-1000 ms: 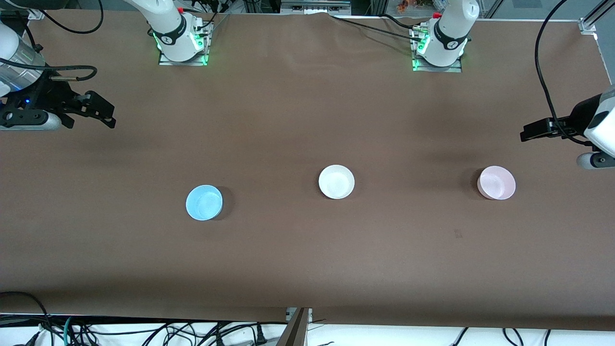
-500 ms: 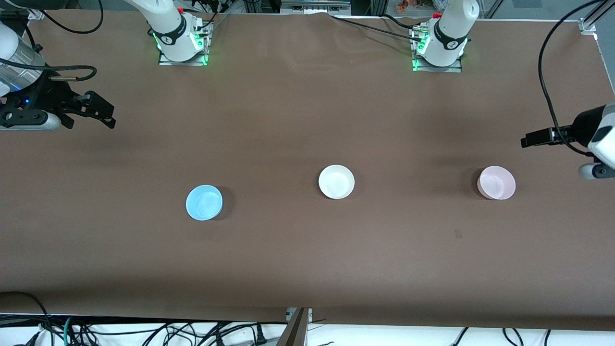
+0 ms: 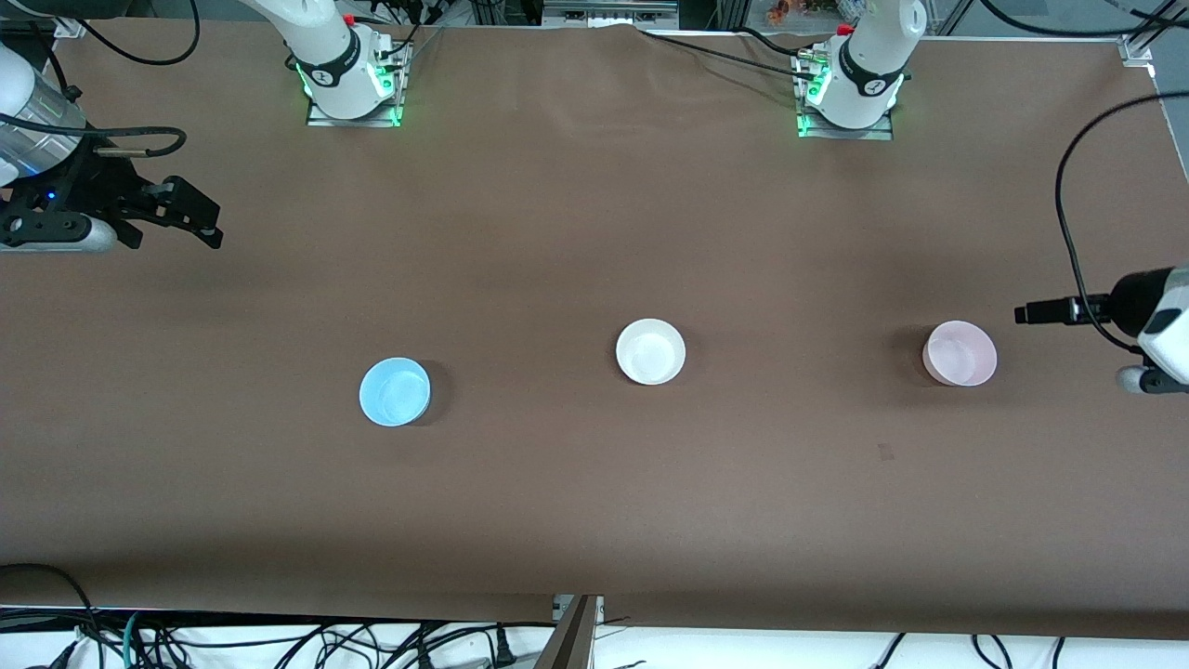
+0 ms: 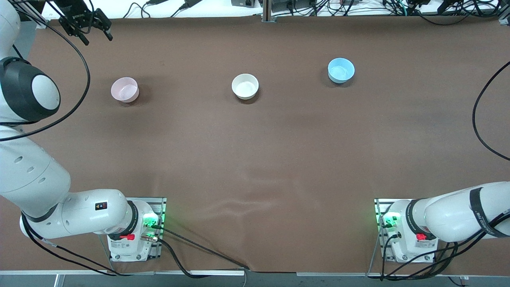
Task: Stack pink and blue bowls on white bowl
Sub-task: 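Move the left gripper to the rim of the pink bowl, then grasp the pink bowl rim while the right gripper grasps the blue bowl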
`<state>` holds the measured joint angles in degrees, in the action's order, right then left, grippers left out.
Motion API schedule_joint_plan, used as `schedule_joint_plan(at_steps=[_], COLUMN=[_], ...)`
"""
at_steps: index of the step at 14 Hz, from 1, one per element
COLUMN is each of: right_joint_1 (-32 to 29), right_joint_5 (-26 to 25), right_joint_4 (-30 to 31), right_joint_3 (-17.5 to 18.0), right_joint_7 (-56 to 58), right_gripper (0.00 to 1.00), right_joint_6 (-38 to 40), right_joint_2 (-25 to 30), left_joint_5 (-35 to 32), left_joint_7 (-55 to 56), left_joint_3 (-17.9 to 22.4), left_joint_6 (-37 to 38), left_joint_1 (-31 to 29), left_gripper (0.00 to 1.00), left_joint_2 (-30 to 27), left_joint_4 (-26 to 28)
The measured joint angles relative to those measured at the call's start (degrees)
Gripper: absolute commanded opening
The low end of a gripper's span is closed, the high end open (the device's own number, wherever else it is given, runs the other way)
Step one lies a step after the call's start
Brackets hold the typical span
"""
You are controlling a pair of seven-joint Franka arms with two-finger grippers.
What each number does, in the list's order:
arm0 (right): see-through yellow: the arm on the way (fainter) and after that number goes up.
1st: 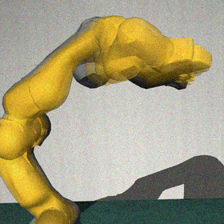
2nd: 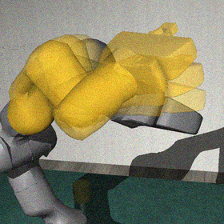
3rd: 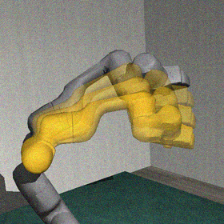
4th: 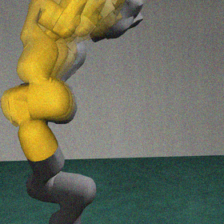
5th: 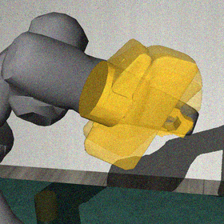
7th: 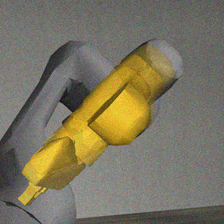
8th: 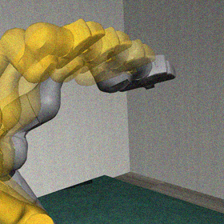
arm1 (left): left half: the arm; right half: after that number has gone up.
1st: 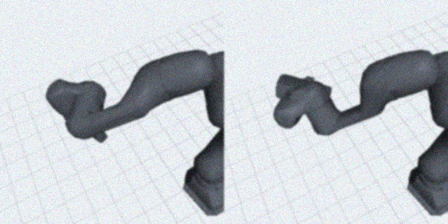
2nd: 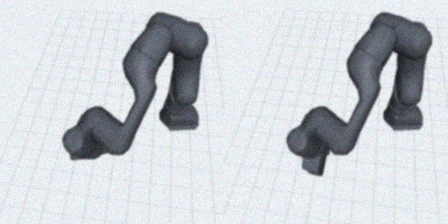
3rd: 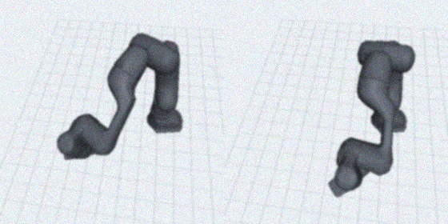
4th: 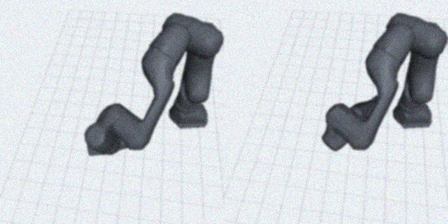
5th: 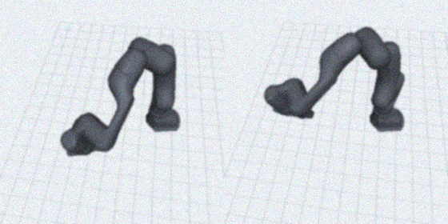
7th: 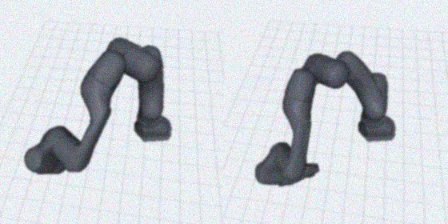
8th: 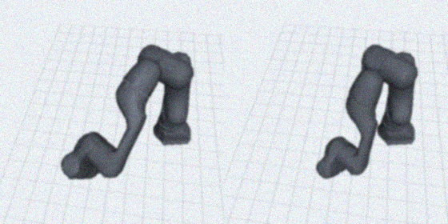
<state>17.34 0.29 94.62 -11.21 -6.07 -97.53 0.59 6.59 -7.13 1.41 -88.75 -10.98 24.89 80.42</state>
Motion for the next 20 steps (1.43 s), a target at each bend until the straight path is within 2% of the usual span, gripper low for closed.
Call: schedule_joint_plan(at_steps=[5, 9, 12, 15, 18, 19, 20], right_joint_1=[-0.01, -0.4, -0.85, -0.99, -0.98, -0.95, -0.85], right_joint_5=[-0.01, -0.08, -0.08, -0.08, -0.08, -0.07, -0.07], right_joint_4=[0.0, 0.01, 0.01, 0.01, 0.14, 0.33, 0.5], right_joint_3=[-0.07, -0.32, -0.94, -1.07, -1.05, -0.98, -0.87], right_joint_7=[-0.01, -0.01, 0.04, 0.05, 0.73, 2.46, 4.09], right_gripper=[1.0, 1.0, 1.0, 1.0, 1.0, 1.0, 1.0], right_joint_6=[-1.15, -1.31, -1.37, -1.37, -1.3, -1.31, -1.39], right_joint_2=[-0.05, -0.54, -1.06, -1.23, -2.22, -3.11, -4.2], left_joint_5=[4.22, 10.67, 12.79, 16.06, 18.41, 18.43, 18.43], left_joint_7=[-10.28, -20.06, -23.33, -27.41, -30.43, -30.54, -30.62], left_joint_3=[3.21, 4.15, 4.18, 4.19, 5.24, 5.73, 6.36], left_joint_6=[-18.86, -28.77, -32.69, -36.47, -37.22, -37.23, -37.22], left_joint_1=[-1.06, -2.78, -3.86, -3.9, -3.92, -3.89, -3.78], left_gripper=[1.0, 1.0, 1.0, 1.0, 0.99, 0.98, 0.9], left_joint_2=[2.66, 7.27, 10.41, 11.0, 10.98, 10.86, 10.69], left_joint_4=[11.49, 14.41, 14.98, 18.16, 20.99, 21.53, 21.92])
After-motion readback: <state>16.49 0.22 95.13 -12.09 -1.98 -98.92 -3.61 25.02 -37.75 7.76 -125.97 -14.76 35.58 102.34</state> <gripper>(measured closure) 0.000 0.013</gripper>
